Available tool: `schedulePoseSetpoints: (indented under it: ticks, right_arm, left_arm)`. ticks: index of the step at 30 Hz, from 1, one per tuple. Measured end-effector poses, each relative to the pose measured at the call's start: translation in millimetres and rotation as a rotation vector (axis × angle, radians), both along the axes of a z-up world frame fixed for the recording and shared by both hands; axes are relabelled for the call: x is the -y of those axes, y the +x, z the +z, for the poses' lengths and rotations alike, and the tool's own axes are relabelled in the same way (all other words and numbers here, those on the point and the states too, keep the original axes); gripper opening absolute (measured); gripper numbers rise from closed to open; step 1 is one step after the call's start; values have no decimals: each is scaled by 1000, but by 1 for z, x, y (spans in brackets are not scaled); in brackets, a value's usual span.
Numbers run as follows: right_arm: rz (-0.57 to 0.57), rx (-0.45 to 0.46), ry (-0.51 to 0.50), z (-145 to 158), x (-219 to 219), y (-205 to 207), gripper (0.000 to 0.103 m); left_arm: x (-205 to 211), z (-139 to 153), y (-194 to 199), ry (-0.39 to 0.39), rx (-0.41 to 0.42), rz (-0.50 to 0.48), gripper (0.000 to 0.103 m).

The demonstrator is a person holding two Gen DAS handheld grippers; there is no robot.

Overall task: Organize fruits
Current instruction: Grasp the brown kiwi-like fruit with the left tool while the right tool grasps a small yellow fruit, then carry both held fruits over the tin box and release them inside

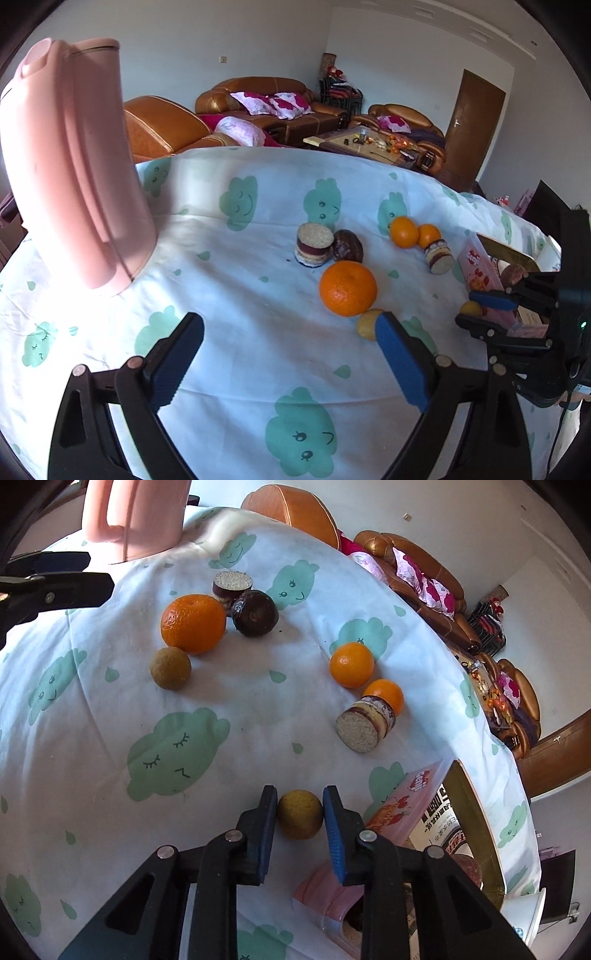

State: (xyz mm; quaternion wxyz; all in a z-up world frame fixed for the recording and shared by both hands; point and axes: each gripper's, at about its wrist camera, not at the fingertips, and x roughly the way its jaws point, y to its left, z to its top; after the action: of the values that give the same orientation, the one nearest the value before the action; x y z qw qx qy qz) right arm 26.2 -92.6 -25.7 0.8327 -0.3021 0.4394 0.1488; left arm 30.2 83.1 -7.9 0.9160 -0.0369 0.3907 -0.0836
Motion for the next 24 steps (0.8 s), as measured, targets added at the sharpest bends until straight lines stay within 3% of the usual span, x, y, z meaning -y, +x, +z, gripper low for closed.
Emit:
schedulePoseSetpoints:
  ticks: [4, 7, 11, 18, 21, 24]
  right_arm:
    - [-93, 133, 263, 29, 25, -26, 27]
    - [-142, 256, 361, 39, 35, -50, 27]
    - [-220, 325, 480, 43, 53, -59, 27]
    - [-291, 334, 568, 49, 80, -49, 27]
    - [-326, 327, 598, 47, 91, -47, 27]
    - [-356, 322, 656, 48, 106, -48, 27]
  left_arm:
    - [21, -5, 1, -12, -8, -66, 89]
    - [39, -16, 8, -22, -52, -105, 77]
    - [61, -30, 20, 31, -84, -100, 66]
    - [76, -38, 34, 100, -95, -43, 49]
    - [68, -36, 32, 35, -89, -52, 31]
    - [52, -29, 23, -60, -38, -30, 31]
